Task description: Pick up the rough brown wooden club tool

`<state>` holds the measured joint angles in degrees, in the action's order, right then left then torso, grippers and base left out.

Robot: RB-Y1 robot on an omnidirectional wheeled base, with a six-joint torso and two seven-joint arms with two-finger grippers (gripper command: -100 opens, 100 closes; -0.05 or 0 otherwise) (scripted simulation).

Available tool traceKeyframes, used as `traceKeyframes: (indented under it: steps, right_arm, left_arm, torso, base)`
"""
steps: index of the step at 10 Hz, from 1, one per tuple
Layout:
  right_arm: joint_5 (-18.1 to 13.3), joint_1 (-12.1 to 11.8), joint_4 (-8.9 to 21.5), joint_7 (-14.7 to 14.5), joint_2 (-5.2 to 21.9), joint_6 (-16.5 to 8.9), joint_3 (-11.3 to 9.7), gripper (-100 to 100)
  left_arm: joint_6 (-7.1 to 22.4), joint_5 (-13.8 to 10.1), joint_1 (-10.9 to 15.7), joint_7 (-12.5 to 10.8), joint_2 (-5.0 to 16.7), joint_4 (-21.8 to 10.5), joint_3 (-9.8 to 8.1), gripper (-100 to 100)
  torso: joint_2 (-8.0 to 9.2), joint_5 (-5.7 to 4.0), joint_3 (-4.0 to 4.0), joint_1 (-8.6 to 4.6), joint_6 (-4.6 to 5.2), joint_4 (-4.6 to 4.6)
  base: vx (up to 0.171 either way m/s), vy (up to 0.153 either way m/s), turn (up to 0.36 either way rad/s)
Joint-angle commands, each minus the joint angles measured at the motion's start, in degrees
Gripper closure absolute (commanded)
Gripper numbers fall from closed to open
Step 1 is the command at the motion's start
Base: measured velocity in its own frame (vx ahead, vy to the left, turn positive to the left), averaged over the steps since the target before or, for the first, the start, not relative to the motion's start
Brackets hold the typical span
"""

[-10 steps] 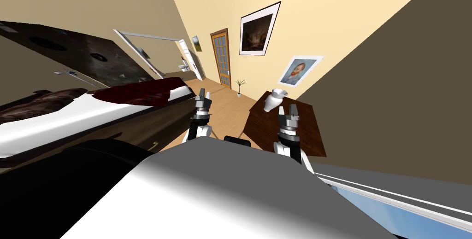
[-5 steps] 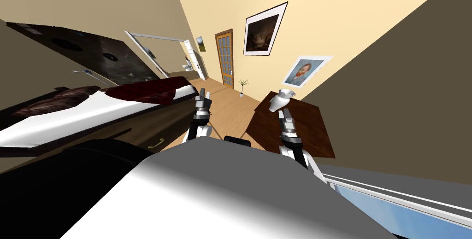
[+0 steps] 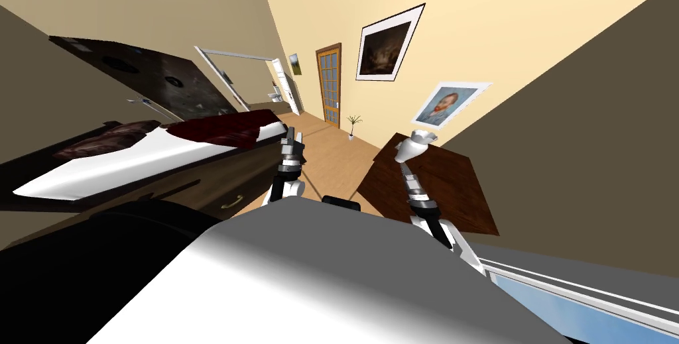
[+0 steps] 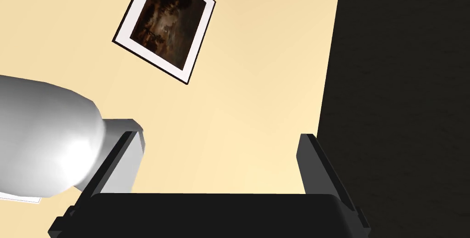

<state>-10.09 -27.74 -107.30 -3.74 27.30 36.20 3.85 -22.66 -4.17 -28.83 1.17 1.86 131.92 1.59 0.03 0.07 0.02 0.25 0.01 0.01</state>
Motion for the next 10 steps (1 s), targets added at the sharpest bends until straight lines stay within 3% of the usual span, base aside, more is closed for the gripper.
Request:
traceKeyframes:
  steps: [1,4,5,6,9,10]
  right_arm:
    - [-1.7,-0.5,2.8,-1.4,2.9,0.7,0.5,-100]
    - [-5.0,-1.0,7.9,-3.8,7.6,1.3,0.8,-100]
    - [-5.0,-1.0,7.9,-3.8,9.0,1.3,0.8,-100]
    - [-6.7,-1.2,10.5,-4.9,10.8,1.6,0.8,-100]
    - [-8.4,-1.4,13.2,-6.0,15.1,1.8,0.7,-100]
    - [-10.1,-1.6,15.9,-7.1,17.1,2.1,0.5,-100]
  left_arm:
    - [0.0,0.0,0.0,0.0,0.0,0.0,0.0,0]
    - [0.0,0.0,0.0,0.0,0.0,0.0,0.0,0]
    - [0.0,0.0,0.0,0.0,0.0,0.0,0.0,0]
    - [0.0,0.0,0.0,0.0,0.0,0.0,0.0,0]
    - [0.0,0.0,0.0,0.0,0.0,0.0,0.0,0]
    - [0.0,0.0,0.0,0.0,0.0,0.0,-0.01,0]
  torso:
    - [0.0,0.0,0.0,0.0,0.0,0.0]
    - [0.02,0.01,0.01,0.01,0.0,0.0]
    - [0.0,-0.02,0.0,-0.05,-0.02,0.0]
    - [0.0,-0.02,0.0,-0.11,0.01,0.0]
    - [-0.07,-0.04,-0.04,-0.16,-0.01,-0.02]
    - [-0.04,-0.04,-0.03,-0.18,0.01,-0.01]
  base:
    - [-0.007,0.074,0.09]
    - [-0.004,0.084,0.09]
    - [0.001,0.048,0.051]
    - [0.012,0.058,0.097]
    - [0.016,0.039,0.067]
    - [0.013,0.041,0.088]
